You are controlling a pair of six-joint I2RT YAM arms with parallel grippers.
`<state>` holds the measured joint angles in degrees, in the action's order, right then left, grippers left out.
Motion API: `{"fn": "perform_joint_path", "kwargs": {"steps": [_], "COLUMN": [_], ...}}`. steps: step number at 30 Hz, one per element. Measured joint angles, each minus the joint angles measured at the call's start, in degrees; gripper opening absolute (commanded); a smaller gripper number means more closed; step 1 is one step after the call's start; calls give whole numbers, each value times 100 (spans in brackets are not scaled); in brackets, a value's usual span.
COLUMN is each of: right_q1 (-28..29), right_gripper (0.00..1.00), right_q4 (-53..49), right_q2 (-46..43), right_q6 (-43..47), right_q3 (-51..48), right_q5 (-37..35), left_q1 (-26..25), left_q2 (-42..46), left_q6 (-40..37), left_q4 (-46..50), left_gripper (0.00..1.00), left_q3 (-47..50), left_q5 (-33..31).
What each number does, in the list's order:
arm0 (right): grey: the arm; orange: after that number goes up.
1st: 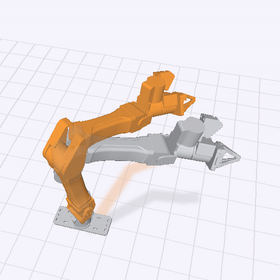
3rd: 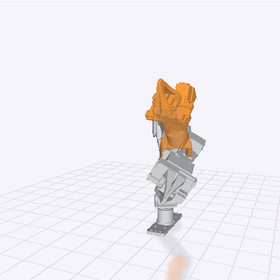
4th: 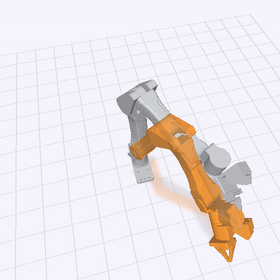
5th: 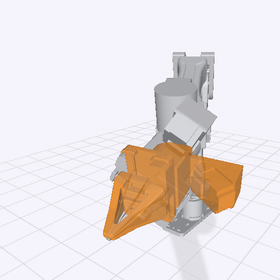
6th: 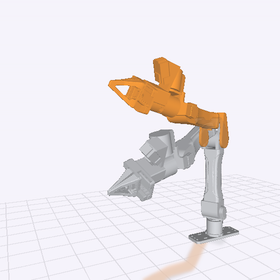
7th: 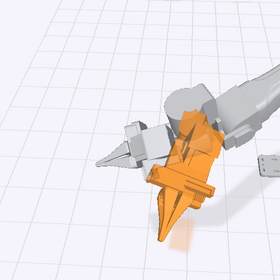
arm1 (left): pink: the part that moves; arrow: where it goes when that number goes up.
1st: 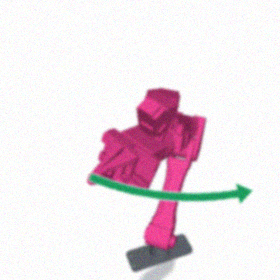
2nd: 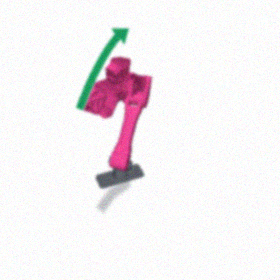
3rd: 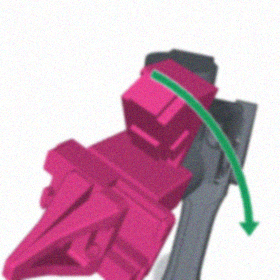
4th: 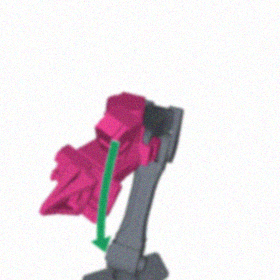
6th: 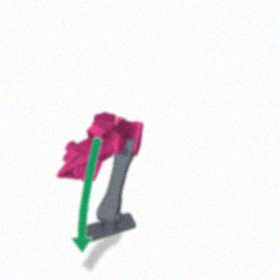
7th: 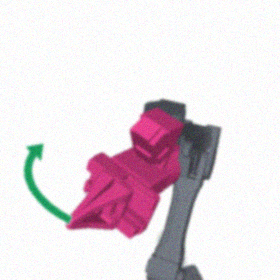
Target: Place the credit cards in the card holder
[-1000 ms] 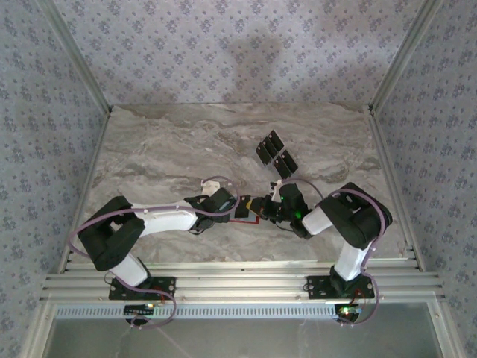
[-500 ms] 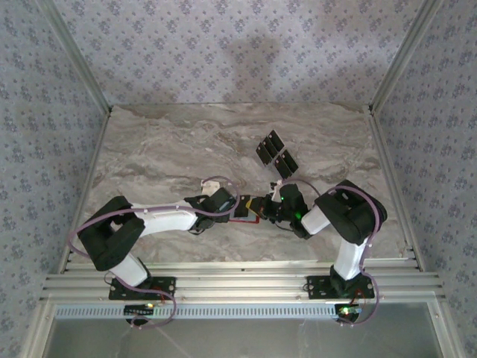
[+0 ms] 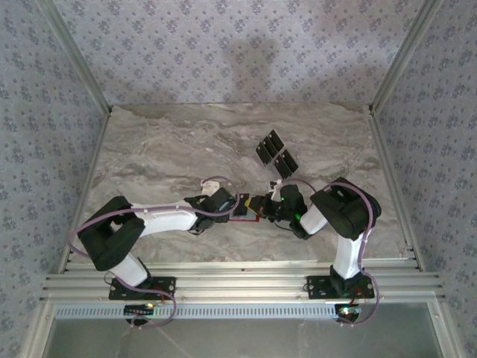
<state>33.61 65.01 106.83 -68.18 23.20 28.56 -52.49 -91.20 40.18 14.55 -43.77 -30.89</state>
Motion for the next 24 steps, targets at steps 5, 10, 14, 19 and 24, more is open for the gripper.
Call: {"fn": "perform_joint_path", "kwargs": {"steps": [5,10,14,19,24], "right_q1": [4,7,28,79,116], "right_gripper": [0,0,0,0,0], "right_q4": [-4,-55,-105,-153,-162], "right_q2": [0,-31,-59,-94,-136], "right_q6": [-2,-4,-24,-44,-44], "right_q3": [-2,-2,-2,-13,-63], "right_q5": [0,0,-7,-26,-28], "left_q1": [0,0,0,0,0], "left_q2": [2,2,2,2,2], "left_q6": [2,0,0,0,0], "left_q4": [-2,-2,-2,0,-2], "left_gripper": [100,100,100,100,100], "left_q3": [0,0,0,0,0], "left_q5": [-2,-2,-2,-2,-2]}}
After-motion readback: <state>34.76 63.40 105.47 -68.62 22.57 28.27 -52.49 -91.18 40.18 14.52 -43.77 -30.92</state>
